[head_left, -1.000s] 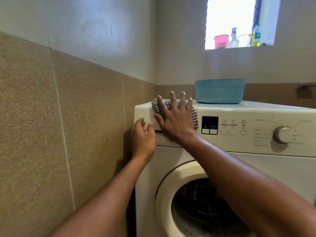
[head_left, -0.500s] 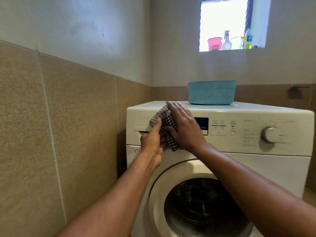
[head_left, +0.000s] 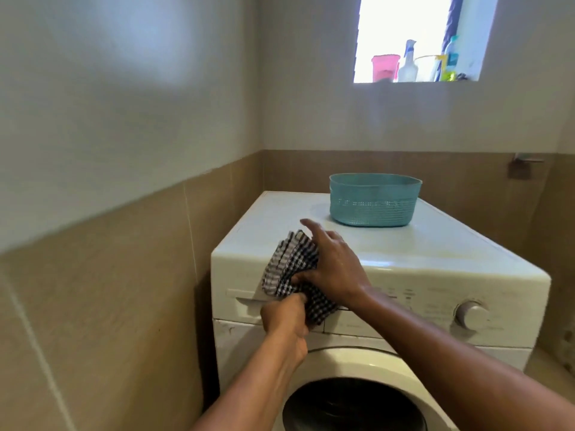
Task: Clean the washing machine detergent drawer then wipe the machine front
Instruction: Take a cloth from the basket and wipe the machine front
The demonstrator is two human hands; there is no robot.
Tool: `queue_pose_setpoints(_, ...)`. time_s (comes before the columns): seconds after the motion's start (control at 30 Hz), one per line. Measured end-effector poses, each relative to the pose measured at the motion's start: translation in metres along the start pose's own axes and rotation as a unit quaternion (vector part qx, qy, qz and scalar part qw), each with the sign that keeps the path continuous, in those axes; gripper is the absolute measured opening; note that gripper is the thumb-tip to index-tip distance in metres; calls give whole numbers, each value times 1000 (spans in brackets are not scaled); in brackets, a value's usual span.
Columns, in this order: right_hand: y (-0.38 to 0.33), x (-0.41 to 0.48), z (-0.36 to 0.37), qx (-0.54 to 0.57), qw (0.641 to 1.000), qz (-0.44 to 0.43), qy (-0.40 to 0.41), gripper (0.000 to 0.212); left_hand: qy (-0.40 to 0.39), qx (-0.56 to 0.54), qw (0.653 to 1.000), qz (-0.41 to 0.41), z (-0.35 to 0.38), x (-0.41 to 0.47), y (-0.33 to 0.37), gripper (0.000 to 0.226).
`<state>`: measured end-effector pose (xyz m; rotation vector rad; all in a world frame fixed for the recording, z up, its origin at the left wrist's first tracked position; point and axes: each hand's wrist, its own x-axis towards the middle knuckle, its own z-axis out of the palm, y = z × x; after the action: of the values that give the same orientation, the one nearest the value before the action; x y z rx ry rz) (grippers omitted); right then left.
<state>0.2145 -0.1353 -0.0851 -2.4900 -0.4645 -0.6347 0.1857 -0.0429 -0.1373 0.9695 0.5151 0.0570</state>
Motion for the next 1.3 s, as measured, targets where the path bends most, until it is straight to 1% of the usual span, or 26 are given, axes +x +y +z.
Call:
queue_pose_setpoints(0.07, -2, 8, -11, 21, 999, 38, -8, 107, 18, -22, 999, -35, 16, -13, 17, 25)
queue_pose_setpoints(0.17, 1, 17, -36, 81, 990, 114, 20, 100, 41, -12, 997, -62, 41, -36, 39, 21)
queue_pose_setpoints(0.2, 3, 20, -49, 123, 981, 146, 29, 97, 36, 3, 997, -69, 50, -43, 47, 18)
queue_pose_setpoints(0.23, 5, 22, -63, 188, 964, 187, 33, 93, 23, 19, 997, -71, 58, -50, 55, 17)
queue_pose_setpoints(0.27, 8, 24, -76, 273, 932, 237, 32, 88, 4, 37, 997, -69, 66, -59, 64, 16)
queue_pose_setpoints(0.3, 11, 23, -90, 363, 887, 283, 26, 84, -19, 57, 996, -59, 73, -68, 74, 16)
queue_pose_setpoints(0.37, 17, 23, -119, 517, 779, 355, 25, 77, -76, 103, 992, -21, 83, -84, 96, 17)
queue_pose_setpoints(0.4, 17, 23, -135, 571, 729, 377, 18, 73, -105, 118, 987, -9, 88, -92, 108, 19)
queue_pose_setpoints(0.43, 13, 22, -154, 610, 688, 392, 5, 67, -136, 127, 983, -6, 92, -100, 122, 21)
queue_pose_setpoints(0.5, 4, 19, -188, 655, 633, 411, -27, 54, -191, 136, 972, -20, 100, -116, 149, 26)
queue_pose_setpoints(0.53, -1, 19, -207, 674, 606, 423, -29, 53, -217, 135, 966, -37, 106, -123, 165, 28)
queue_pose_setpoints(0.6, -7, 21, -242, 726, 541, 424, -18, 72, -267, 131, 952, -69, 117, -138, 196, 29)
queue_pose_setpoints(0.63, -13, 23, -259, 758, 501, 416, -27, 76, -290, 136, 944, -82, 123, -145, 211, 29)
queue_pose_setpoints(0.67, -21, 26, -275, 784, 467, 407, -47, 74, -311, 142, 935, -91, 129, -151, 223, 29)
queue_pose_setpoints(0.7, -28, 28, -290, 798, 445, 401, -74, 72, -329, 151, 926, -101, 136, -158, 237, 29)
queue_pose_setpoints(0.73, -34, 30, -302, 796, 440, 403, -102, 73, -347, 159, 917, -116, 142, -164, 249, 29)
queue_pose_setpoints(0.8, -48, 30, -321, 771, 467, 406, -153, 75, -386, 175, 894, -147, 154, -176, 269, 33)
queue_pose_setpoints(0.87, -67, 28, -336, 746, 501, 405, -170, 65, -410, 192, 877, -162, 163, -185, 281, 33)
queue_pose_setpoints(0.93, -85, 29, -347, 727, 533, 411, -136, 47, -412, 192, 875, -169, 168, -190, 289, 39)
queue_pose_setpoints(1.0, -91, 30, -348, 728, 549, 399, -97, 37, -403, 164, 884, -173, 171, -190, 288, 56)
queue_pose_setpoints(1.07, -93, 32, -343, 741, 546, 388, -52, 37, -382, 105, 902, -173, 172, -189, 284, 63)
queue_pose_setpoints(1.13, -86, 36, -331, 753, 536, 382, -6, 43, -370, 38, 909, -188, 171, -189, 273, 58)
queue_pose_setpoints(1.17, -81, 39, -325, 753, 539, 378, 12, 46, -368, 14, 907, -206, 171, -190, 265, 55)
queue_pose_setpoints(1.2, -75, 44, -318, 744, 551, 377, 27, 47, -359, 9, 907, -219, 173, -189, 256, 51)
queue_pose_setpoints(1.23, -66, 47, -310, 721, 574, 387, 40, 46, -344, 20, 912, -222, 176, -185, 245, 47)
queue_pose_setpoints(1.3, -46, 55, -299, 635, 639, 431, 50, 39, -291, 72, 932, -204, 186, -170, 226, 38)
